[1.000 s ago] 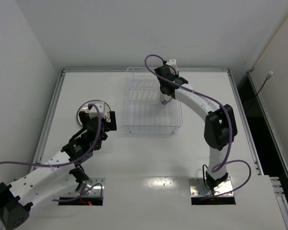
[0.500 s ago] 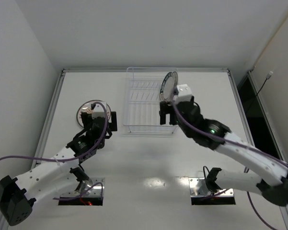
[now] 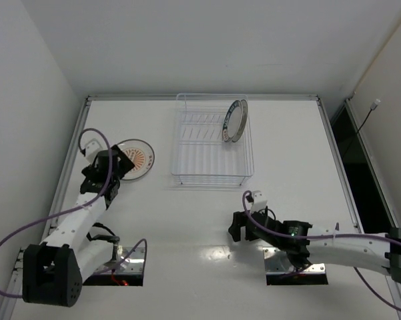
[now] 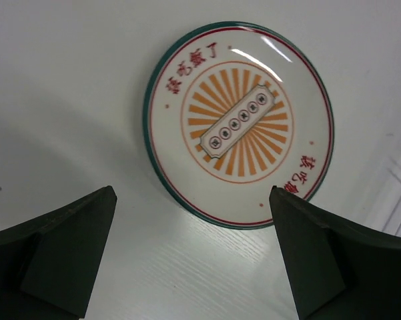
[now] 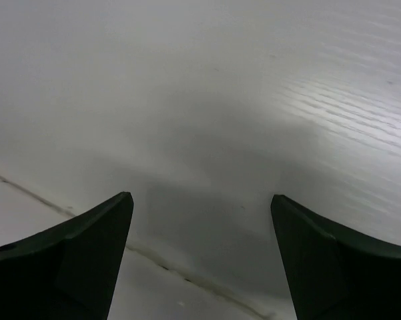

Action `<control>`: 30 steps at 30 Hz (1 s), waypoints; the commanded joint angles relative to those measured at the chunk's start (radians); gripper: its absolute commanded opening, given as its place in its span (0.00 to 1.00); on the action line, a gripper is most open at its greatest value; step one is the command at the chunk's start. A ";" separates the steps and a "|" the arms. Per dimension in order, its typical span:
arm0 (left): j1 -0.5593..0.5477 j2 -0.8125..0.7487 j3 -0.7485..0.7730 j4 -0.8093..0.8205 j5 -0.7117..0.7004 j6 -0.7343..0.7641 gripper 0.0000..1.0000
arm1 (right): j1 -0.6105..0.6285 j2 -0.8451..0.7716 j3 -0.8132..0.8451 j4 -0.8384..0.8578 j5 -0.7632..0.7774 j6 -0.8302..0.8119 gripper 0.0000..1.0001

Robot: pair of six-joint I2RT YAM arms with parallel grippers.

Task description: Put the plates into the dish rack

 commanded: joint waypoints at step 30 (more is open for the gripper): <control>0.507 0.427 -0.272 0.948 0.934 -0.401 0.00 | 0.267 -0.065 0.028 -0.044 0.205 0.367 0.81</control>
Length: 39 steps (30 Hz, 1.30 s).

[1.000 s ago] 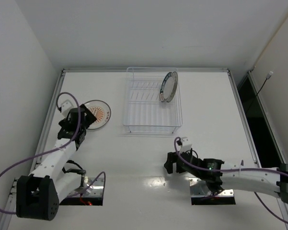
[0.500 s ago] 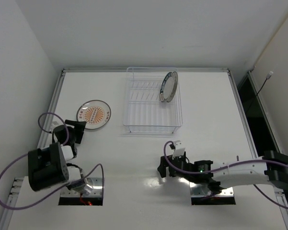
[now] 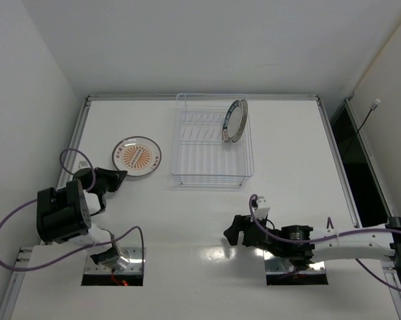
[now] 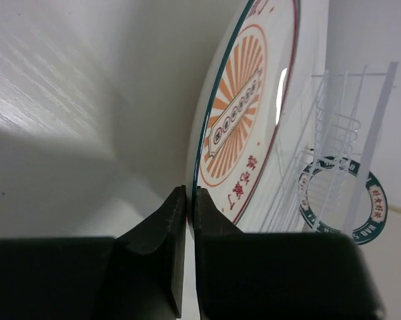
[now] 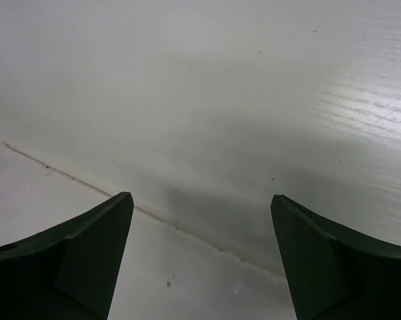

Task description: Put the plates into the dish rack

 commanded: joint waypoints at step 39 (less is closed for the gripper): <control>-0.654 -1.011 0.102 -0.386 0.044 -0.115 0.00 | -0.369 0.068 0.350 0.645 -0.194 -0.503 1.00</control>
